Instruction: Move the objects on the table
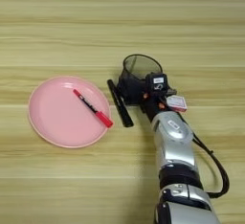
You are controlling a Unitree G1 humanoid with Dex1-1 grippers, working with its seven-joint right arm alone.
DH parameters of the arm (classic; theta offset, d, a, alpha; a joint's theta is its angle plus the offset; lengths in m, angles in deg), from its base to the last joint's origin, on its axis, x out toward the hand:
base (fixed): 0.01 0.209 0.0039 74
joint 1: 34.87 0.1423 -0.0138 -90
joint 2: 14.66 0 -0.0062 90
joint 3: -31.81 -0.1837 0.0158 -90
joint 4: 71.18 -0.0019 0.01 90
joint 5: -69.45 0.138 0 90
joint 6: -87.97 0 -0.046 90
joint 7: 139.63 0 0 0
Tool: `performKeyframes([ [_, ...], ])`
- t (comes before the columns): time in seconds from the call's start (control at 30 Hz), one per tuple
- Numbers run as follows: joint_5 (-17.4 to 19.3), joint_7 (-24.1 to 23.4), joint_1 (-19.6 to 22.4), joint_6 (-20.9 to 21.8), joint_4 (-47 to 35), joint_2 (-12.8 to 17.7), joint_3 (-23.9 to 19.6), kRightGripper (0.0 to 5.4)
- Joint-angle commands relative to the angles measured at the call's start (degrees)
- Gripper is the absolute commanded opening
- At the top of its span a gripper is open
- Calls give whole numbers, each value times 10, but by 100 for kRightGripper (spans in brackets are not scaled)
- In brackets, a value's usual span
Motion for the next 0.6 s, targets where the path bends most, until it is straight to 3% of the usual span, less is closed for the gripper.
performKeyframes([
  [0.03, -4, -12, 39, 10, -20, 27, -1, 533],
  [0.6, 1, -12, 12, 4, -66, 27, -1, 533],
])
